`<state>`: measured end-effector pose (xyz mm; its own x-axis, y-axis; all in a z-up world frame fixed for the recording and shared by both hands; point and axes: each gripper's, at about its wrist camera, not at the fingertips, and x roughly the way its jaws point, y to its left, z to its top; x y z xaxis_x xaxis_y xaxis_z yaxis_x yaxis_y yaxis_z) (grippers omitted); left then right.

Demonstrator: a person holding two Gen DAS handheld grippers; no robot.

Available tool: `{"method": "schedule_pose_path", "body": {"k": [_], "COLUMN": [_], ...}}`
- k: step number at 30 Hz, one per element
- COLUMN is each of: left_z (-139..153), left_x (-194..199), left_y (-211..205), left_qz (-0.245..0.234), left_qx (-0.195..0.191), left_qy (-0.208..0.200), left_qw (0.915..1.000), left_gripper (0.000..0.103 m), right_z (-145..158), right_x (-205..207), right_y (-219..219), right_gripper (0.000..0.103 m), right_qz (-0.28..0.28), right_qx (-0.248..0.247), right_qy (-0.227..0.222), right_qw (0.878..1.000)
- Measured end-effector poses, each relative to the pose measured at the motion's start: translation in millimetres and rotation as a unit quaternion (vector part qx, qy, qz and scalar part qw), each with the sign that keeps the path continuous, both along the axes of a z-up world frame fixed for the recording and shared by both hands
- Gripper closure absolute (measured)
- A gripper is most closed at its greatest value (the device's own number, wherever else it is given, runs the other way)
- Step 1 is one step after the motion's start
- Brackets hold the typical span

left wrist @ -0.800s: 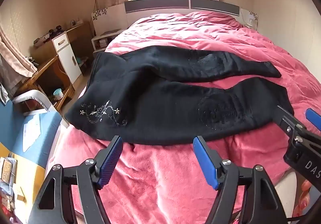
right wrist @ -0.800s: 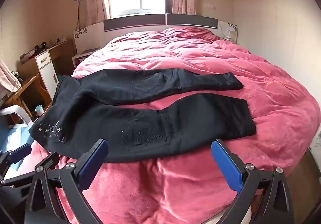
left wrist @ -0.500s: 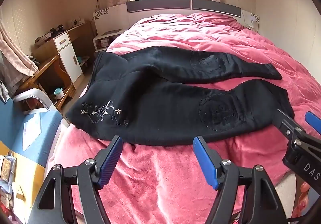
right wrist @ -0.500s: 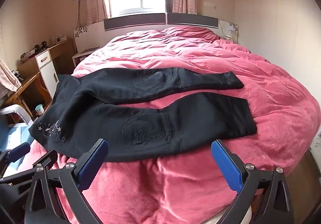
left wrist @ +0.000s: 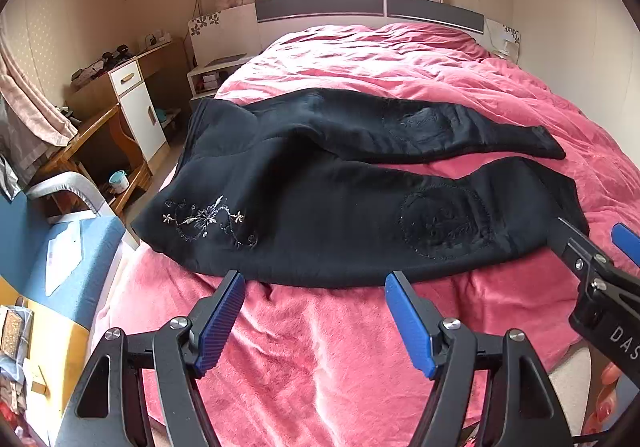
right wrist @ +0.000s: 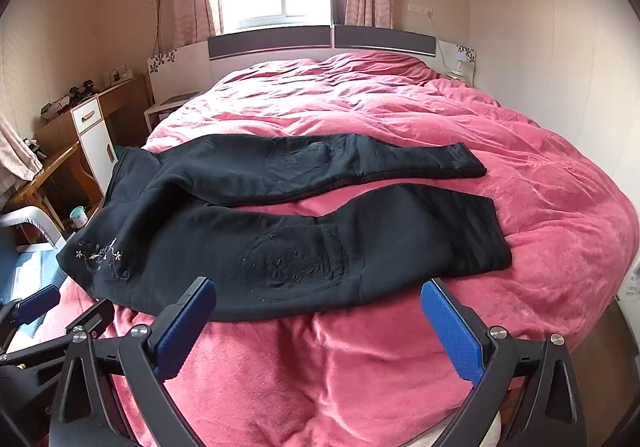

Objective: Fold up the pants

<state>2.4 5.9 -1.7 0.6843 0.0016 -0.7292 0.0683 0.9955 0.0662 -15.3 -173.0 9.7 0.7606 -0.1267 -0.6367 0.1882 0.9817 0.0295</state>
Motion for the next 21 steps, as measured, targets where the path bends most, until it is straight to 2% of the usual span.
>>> {"method": "schedule_pose_path", "body": {"k": [21], "left_z": [-5.6], "left_x": [4.2], "left_y": [-0.1], "left_qz": [0.003], "left_qx": [-0.003], "left_qy": [0.010], "left_qw": [0.9999], "left_gripper": [0.029], "right_z": [-4.8], "right_x": [1.7], "right_y": [1.7], "right_gripper": [0.000], "right_qz": [0.005], "right_qx": [-0.002], "right_qy": [0.008], "right_qw": [1.000]}}
